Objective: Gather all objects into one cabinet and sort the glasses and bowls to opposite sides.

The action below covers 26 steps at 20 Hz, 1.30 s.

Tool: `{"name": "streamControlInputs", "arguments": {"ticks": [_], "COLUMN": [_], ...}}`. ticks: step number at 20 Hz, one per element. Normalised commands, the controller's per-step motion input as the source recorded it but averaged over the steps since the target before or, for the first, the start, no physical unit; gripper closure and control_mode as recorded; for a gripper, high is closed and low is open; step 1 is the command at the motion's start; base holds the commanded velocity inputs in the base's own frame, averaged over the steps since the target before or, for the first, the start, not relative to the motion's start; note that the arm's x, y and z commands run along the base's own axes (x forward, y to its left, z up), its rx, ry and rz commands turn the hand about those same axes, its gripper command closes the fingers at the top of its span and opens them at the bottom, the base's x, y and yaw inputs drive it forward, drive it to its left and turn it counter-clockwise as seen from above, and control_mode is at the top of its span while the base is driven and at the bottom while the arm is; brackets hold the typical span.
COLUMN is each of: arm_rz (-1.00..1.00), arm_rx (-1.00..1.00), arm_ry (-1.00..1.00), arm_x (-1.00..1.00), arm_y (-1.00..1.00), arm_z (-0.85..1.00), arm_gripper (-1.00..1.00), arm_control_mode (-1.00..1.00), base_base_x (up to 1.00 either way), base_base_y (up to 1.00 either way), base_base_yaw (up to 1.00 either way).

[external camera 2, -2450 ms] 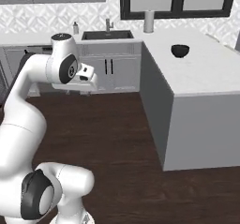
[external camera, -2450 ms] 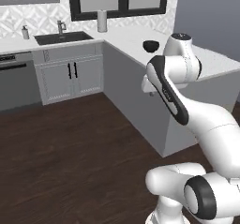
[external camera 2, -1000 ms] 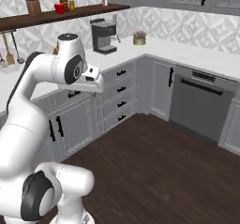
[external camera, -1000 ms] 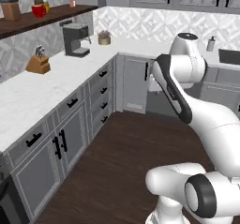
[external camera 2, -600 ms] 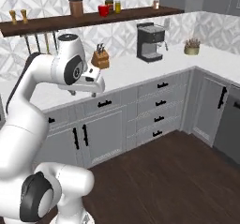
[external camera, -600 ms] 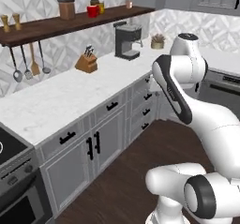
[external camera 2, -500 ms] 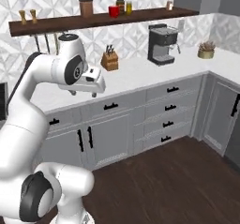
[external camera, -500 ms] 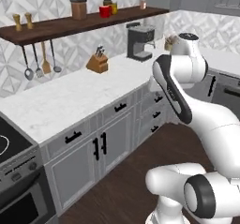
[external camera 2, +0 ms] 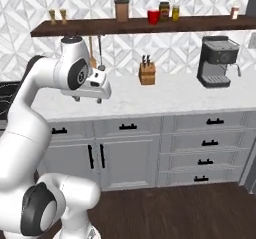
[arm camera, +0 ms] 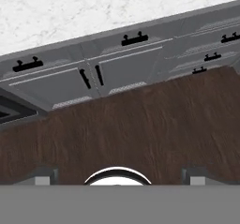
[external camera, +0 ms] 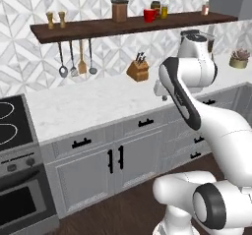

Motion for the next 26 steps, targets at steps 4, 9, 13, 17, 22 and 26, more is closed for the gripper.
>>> {"name": "streamControlInputs", "arguments": {"ticks": [4, 9, 13, 17, 22, 26], "arm_rz": [0.00, 0.00, 0.00, 0.00, 0.00, 0.00], "arm_rx": [0.00, 0.00, 0.00, 0.00, 0.00, 0.00], "arm_ry": [0.00, 0.00, 0.00, 0.00, 0.00, 0.00], "arm_x": [0.00, 0.00, 0.00, 0.00, 0.00, 0.00], "arm_y": [0.00, 0.00, 0.00, 0.00, 0.00, 0.00], "arm_z": [0.00, 0.00, 0.00, 0.00, 0.00, 0.00], "arm_gripper": [-1.00, -1.00, -1.00, -1.00, -1.00, -1.00], "arm_control_mode": [1.00, 1.00, 1.00, 1.00, 1.00, 1.00], "base_base_x": [0.02, 0.15, 0.04, 0.49, 1.00, 0.98], "base_base_y": [-1.00, -1.00, -1.00, -0.46, 0.00, -0.24], "base_base_yaw": [0.40, 0.39, 0.35, 0.35, 0.35, 0.17]}}
